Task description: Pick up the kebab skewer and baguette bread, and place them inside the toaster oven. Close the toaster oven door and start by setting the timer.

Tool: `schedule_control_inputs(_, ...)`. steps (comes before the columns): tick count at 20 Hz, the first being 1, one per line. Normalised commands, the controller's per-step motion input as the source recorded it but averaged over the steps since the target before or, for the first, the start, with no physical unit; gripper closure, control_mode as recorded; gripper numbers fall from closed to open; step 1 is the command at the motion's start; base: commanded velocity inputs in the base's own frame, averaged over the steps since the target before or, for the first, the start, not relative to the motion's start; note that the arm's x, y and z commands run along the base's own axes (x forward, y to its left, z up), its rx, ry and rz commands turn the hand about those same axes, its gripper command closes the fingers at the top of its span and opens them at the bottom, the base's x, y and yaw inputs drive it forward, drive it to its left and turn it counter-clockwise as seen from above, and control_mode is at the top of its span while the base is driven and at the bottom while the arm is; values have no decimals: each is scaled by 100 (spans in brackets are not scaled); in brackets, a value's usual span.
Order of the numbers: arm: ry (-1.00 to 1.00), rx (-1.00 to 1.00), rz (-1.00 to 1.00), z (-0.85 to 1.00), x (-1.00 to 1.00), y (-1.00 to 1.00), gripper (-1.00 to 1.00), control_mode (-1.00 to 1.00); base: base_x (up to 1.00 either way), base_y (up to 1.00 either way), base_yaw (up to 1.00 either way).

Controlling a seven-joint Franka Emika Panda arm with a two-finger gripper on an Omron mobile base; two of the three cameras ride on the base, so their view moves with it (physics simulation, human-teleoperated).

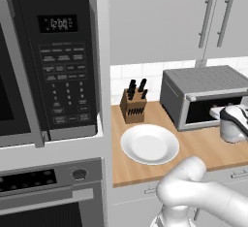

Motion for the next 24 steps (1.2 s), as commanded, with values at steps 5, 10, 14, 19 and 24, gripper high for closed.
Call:
schedule_control_inputs(5,0,0,0,0,-26,-9,-100,-100,0,0,0)
schedule_control_inputs(10,0,0,0,0,-48,-27,-100,-100,0,0,0)
schedule_control_inputs(14,0,0,0,0,-44,-40,-100,-100,0,0,0)
schedule_control_inputs(19,2,0,0,2,-33,-52,-100,-100,0,0,0)
schedule_control_inputs(24,2,0,0,0,-13,-49,-100,-100,0,0,0)
